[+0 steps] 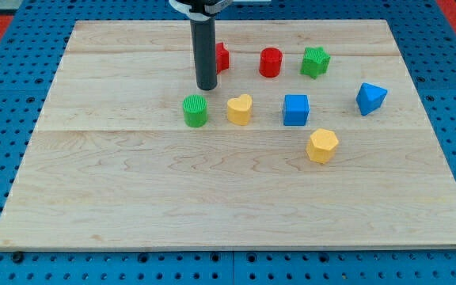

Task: Move the red star away from the yellow heart

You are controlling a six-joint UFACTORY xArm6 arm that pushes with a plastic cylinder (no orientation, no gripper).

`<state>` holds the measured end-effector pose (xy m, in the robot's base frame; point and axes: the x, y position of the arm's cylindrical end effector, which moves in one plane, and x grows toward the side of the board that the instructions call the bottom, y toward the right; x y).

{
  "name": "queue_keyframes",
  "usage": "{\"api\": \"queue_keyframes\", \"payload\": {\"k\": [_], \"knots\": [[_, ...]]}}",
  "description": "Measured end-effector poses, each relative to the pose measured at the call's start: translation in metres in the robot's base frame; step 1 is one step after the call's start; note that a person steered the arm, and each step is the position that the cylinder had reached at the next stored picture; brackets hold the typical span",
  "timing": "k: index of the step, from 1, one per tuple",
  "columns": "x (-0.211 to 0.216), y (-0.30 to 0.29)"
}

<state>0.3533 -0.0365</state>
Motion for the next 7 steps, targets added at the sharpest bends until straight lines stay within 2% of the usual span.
{"api": "queue_keyframes", "payload": {"k": [1,2,4,5,7], "knots": [[-0.012,0.015],[-0.013,0.081],[0.001,0.143],[0.001,0.145],[0.001,0.185]]}}
